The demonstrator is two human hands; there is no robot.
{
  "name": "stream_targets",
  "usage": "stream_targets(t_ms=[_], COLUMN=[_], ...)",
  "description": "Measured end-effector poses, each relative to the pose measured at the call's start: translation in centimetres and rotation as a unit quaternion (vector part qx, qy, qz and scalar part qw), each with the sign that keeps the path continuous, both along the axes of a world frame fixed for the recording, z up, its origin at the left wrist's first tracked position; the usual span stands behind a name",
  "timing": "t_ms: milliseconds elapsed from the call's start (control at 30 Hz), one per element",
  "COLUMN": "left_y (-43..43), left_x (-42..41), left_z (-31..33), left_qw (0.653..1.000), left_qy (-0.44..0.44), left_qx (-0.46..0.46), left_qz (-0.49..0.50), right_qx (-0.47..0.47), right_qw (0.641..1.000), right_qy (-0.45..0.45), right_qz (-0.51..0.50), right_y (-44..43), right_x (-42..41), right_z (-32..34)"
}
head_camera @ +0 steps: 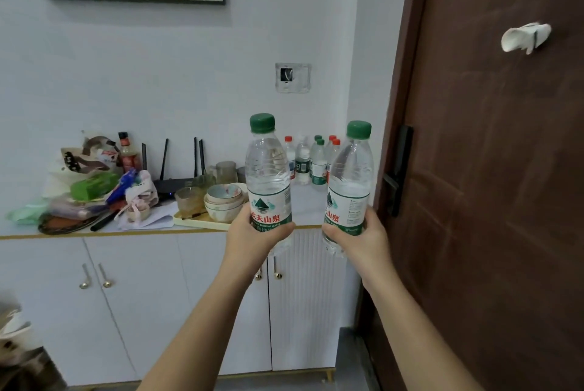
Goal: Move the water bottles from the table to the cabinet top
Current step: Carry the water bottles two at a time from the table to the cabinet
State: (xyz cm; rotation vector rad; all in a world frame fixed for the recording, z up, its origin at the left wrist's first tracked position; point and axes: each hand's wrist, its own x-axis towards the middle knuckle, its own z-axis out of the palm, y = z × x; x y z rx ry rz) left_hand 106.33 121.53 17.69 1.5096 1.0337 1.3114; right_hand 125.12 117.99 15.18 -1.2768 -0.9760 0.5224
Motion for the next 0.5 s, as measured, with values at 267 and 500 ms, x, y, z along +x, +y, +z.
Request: stream_targets(t_ms=[267,500], left_y=[7.7,18.1], left_x=[4.0,7.2], left_z=[-1.8,-3.8], left_qw=[1.0,0.999], left_qy=[0.018,0.034], left_qx=[0.001,-0.006], left_qz=[-0.021,-0.042], right_qx=[-0.021,-0.033], right_qw=[0.999,0.998], right_qy=[-0.017,-0.026], right_qz=[-0.024,-0.035], right_y=[7.1,17.1], right_x=[2.8,5.1], right_z=[-2.4,-2.8])
